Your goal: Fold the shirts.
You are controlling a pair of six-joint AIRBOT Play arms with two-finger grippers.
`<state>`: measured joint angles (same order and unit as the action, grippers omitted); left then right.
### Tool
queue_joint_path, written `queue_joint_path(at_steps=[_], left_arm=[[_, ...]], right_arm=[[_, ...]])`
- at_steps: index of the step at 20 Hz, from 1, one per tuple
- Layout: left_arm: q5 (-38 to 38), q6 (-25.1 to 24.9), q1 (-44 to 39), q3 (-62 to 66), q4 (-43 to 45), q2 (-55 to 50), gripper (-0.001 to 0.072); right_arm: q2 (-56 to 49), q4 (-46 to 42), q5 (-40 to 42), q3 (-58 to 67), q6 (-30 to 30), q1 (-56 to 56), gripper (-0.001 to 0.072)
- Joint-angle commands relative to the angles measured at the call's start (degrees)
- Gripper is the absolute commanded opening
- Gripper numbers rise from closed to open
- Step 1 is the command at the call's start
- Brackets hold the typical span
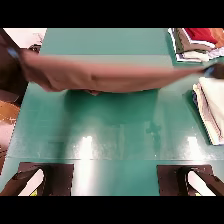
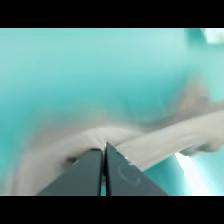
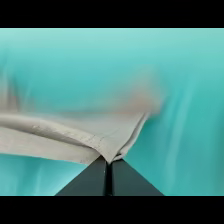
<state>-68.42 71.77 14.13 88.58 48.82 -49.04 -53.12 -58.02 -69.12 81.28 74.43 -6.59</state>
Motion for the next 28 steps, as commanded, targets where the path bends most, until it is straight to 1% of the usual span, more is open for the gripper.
queue_joint_path(at_steps=[1, 3, 5, 8, 10, 12, 14, 16, 19, 20, 22, 25, 27, 28], left_arm=[[3.7, 0.5, 0.1, 21.5, 0.2, 0.4, 0.0028], [5.1, 1.8, 0.1, 30.3, 0.2, 0.4, 0.0028], [6.7, 3.9, 0.1, 36.0, 0.1, 0.8, 0.0028], [7.4, 6.4, 0.1, 41.2, -0.4, 1.7, 0.0027], [7.3, 6.4, 0.1, 43.2, -1.6, 2.3, 0.0027], [6.1, 6.3, 0.1, 43.3, -1.8, 2.3, 0.0027], [4.5, 6.3, 0.1, 38.3, -1.2, 2.2, 0.0027], [3.2, 6.3, 0.1, 27.6, -1.3, 2.2, 0.0028], [-0.7, 6.2, 0.0, 10.7, -1.3, -0.4, 0.0028], [-1.2, 5.5, -0.7, 5.5, -1.2, -1.9, 0.0028], [-1.2, 2.7, -2.8, -3.8, -0.9, -7.0, 0.0028], [1.6, 0.1, -6.1, -10.8, 1.4, -17.5, 0.0028], [7.0, -0.8, -7.6, -11.1, 1.7, -26.1, 0.0028], [11.0, -1.0, -8.2, -11.1, 1.7, -29.8, 0.0029]], right_arm=[[3.5, -0.2, 2.9, 19.0, 0.8, -3.6, 0.0013], [5.0, -0.2, 2.9, 25.1, 0.7, -5.9, 0.0013], [6.4, -0.2, 1.9, 29.3, 0.8, -8.6, 0.0013], [6.6, -0.6, -3.3, 35.7, 0.8, -13.0, 0.0013], [5.0, -0.5, -7.8, 39.8, 0.8, -15.6, 0.0012], [2.9, -0.4, -10.9, 41.0, 1.8, -16.3, 0.0012], [1.4, 0.0, -12.5, 37.0, 1.9, -16.0, 0.0012], [-1.6, -0.3, -14.6, 31.4, 1.9, -12.9, 0.0012], [-9.2, -0.7, -17.9, 24.2, 1.9, -6.3, 0.0012], [-11.9, -1.2, -18.1, 22.0, 1.9, -4.3, 0.0012], [-17.9, -5.3, -18.0, 17.8, 1.9, -0.5, 0.0012], [-27.3, -10.7, -17.0, 14.2, 1.9, 3.5, 0.0012], [-33.8, -11.0, -13.9, 14.1, 1.9, 4.5, 0.0012], [-36.4, -11.0, -11.6, 14.1, 1.9, 4.6, 0.0012]])
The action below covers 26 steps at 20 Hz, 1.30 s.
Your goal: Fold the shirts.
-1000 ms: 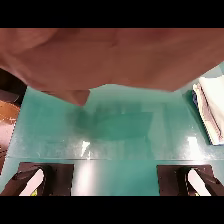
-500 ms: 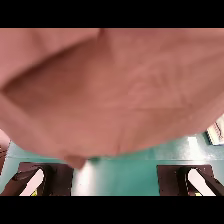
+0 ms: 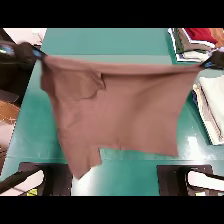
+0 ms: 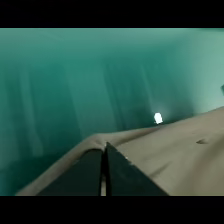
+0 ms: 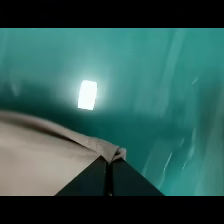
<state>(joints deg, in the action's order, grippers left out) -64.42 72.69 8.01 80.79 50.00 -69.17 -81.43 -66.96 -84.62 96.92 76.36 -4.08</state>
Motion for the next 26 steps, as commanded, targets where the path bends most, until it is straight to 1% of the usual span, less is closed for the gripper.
queue_joint_path(at_steps=[1, 3, 5, 7, 9, 11, 13, 14, 16, 18, 20, 22, 24, 26], left_arm=[[10.4, -2.3, -2.3, -3.1, -0.1, -12.6, 0.0029], [16.4, -2.5, -2.3, -1.2, -3.7, -17.9, 0.0029], [20.4, -3.0, -2.3, 1.3, -4.4, -21.0, 0.0029], [22.0, -5.0, -2.3, 3.7, -4.3, -22.4, 0.0029], [21.8, -8.5, -2.1, 5.2, -4.2, -22.4, 0.0029], [18.8, -11.2, -2.1, 6.8, -2.7, -22.4, 0.0029], [13.3, -11.6, -2.1, 7.4, -0.2, -22.4, 0.0028], [10.0, -11.6, -2.1, 7.2, 1.7, -22.4, 0.0028], [4.8, -10.9, -2.1, 6.4, 6.6, -22.4, 0.0027], [1.9, -9.9, -2.1, 4.4, 10.8, -22.4, 0.0028], [1.7, -9.9, -2.1, 1.4, 12.7, -22.4, 0.0028], [3.0, -9.9, -2.1, -1.2, 13.9, -22.4, 0.0029], [4.2, -9.9, -2.1, -2.3, 14.0, -22.4, 0.0029], [4.0, -9.3, -2.1, -2.4, 14.1, -22.4, 0.0029]], right_arm=[[-10.5, -1.8, 6.8, -1.6, 0.0, 2.1, 0.0012], [-14.0, -1.6, 13.3, -1.6, 0.2, 2.1, 0.0012], [-15.6, -1.6, 18.4, -1.6, 0.8, 2.1, 0.0012], [-15.7, -1.6, 22.2, -1.5, 0.8, 2.1, 0.0012], [-15.7, -1.6, 22.9, -0.6, 0.8, 2.1, 0.0012], [-15.7, -1.6, 19.3, 1.0, 0.8, 2.1, 0.0012], [-15.5, -2.1, 13.8, 0.6, 0.8, 3.0, 0.0011], [-14.8, -2.3, 12.6, -1.2, 0.8, 3.4, 0.0011], [-12.7, -2.2, 13.5, -7.2, 0.8, 4.6, 0.0011], [-10.7, -2.2, 16.2, -13.2, 0.8, 5.7, 0.0011], [-9.8, -1.6, 18.8, -17.6, 0.8, 6.1, 0.0011], [-9.3, -1.6, 20.6, -20.9, 1.3, 6.4, 0.0012], [-9.3, -1.5, 20.7, -22.5, 1.4, 6.6, 0.0012], [-9.3, 0.7, 20.5, -23.1, 1.4, 6.6, 0.0013]])
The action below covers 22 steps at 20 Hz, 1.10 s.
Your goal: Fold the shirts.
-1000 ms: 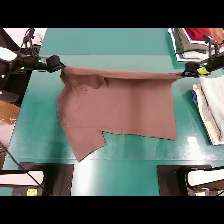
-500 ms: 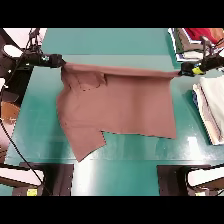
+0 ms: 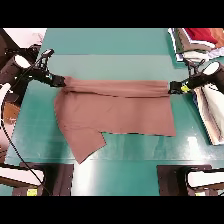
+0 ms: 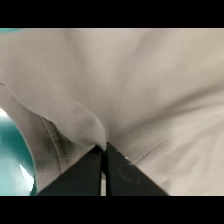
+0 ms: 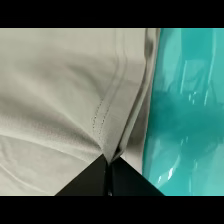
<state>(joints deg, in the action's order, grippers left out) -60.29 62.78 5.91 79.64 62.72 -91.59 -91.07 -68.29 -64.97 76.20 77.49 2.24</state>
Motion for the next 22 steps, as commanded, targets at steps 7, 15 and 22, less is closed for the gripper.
queue_joint_path(at_steps=[7, 15, 22], left_arm=[[-7.2, 11.5, 1.3, -1.1, 8.0, 2.9, 0.0604], [-14.1, 16.9, 7.1, -28.2, 6.4, 27.7, 0.0605], [-13.6, 17.8, 7.1, -52.9, -5.0, 41.2, 0.0604]], right_arm=[[2.0, 11.3, -7.6, -2.4, 0.2, -3.0, 0.0421], [21.5, 11.3, -9.8, -17.0, -0.7, -12.2, 0.042], [27.1, 11.8, -9.1, -18.3, -2.1, -12.2, 0.0412]])
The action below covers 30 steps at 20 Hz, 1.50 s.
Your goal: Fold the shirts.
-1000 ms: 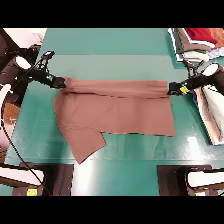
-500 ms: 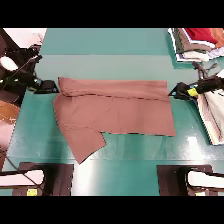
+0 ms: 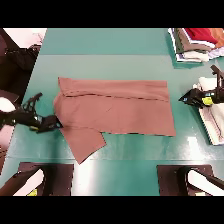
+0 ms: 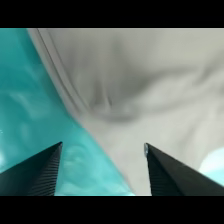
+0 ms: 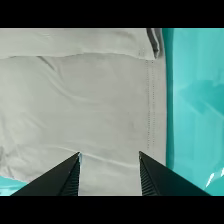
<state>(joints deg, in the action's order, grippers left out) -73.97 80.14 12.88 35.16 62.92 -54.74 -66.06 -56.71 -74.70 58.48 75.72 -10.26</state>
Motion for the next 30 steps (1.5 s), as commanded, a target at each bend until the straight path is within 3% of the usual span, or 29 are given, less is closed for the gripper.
queue_joint_path(at_steps=[1, 10, 14, 16, 18, 19, 25, 30], left_arm=[[0.4, 0.4, 0.1, -9.8, -6.0, 4.3, 0.0605], [11.8, 0.3, 0.0, -14.5, -11.0, 4.3, 0.0604], [13.4, 0.4, 0.0, -15.7, -12.3, 4.3, 0.0602], [12.8, 0.0, 0.0, -15.5, -12.4, 4.3, 0.0165], [11.7, -0.8, 0.0, -15.0, -12.6, 4.3, 0.0118], [10.6, -1.6, 0.0, -14.3, -12.6, 4.3, 0.0029], [4.3, -3.8, 0.0, -6.8, -12.6, 4.3, 0.0028], [4.9, -4.1, 0.0, -3.0, -12.6, 4.3, 0.0027]], right_arm=[[2.3, 0.2, 0.6, -0.6, -0.4, 0.5, 0.0411], [2.3, 0.5, -1.2, -0.6, -0.4, 0.5, 0.0411], [2.3, 2.7, -1.6, -0.6, -0.4, 0.5, 0.0411], [2.3, 2.6, -2.8, -0.6, -1.0, 0.3, 0.0412], [2.3, 2.6, -5.6, -0.7, -1.9, -0.8, 0.0411], [2.3, 2.5, -7.2, -0.9, -2.0, -1.7, 0.0412], [2.3, 0.9, -9.2, -13.0, -4.1, -12.8, 0.0412], [2.3, -1.8, -5.6, -23.5, -6.1, -16.4, 0.0412]])
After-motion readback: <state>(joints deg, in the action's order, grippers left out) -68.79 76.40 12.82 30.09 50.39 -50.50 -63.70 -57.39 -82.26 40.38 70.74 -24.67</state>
